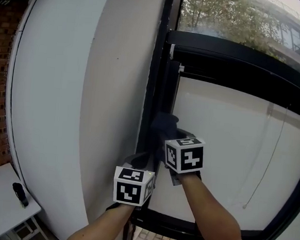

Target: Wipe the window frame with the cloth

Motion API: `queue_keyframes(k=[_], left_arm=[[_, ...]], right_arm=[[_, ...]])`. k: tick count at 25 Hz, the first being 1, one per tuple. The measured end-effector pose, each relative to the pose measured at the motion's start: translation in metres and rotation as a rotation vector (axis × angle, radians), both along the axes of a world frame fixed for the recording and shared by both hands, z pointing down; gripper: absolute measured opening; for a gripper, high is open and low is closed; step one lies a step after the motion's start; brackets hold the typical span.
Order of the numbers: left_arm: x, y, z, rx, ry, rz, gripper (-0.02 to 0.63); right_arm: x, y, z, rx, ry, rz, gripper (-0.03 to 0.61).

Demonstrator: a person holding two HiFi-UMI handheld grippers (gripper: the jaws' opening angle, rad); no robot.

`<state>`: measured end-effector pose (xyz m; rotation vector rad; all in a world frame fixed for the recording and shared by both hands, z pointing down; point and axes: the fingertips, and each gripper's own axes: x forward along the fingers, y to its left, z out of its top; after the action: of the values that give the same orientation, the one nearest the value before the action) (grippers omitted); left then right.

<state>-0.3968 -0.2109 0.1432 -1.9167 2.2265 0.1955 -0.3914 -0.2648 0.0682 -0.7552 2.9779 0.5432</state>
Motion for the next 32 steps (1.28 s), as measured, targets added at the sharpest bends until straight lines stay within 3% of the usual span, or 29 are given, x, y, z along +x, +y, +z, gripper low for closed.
queue_keyframes(k=[15,25,32], left_arm=[[0.003,-0.013,-0.039,0.015,0.022,0.050,-0.006],[0.008,-0.010,-0.080,0.072,-0.019,0.041,-0.006],[0.009,-0.018,-0.092,0.064,-0.056,0.041,-0.006]], right_arm=[[-0.004,0.003,-0.080,0.098,-0.071,-0.003,0.135],[0.001,0.003,-0.144,0.121,-0.164,0.003,0.135],[-0.001,0.006,-0.180,0.145,-0.201,0.021,0.137]])
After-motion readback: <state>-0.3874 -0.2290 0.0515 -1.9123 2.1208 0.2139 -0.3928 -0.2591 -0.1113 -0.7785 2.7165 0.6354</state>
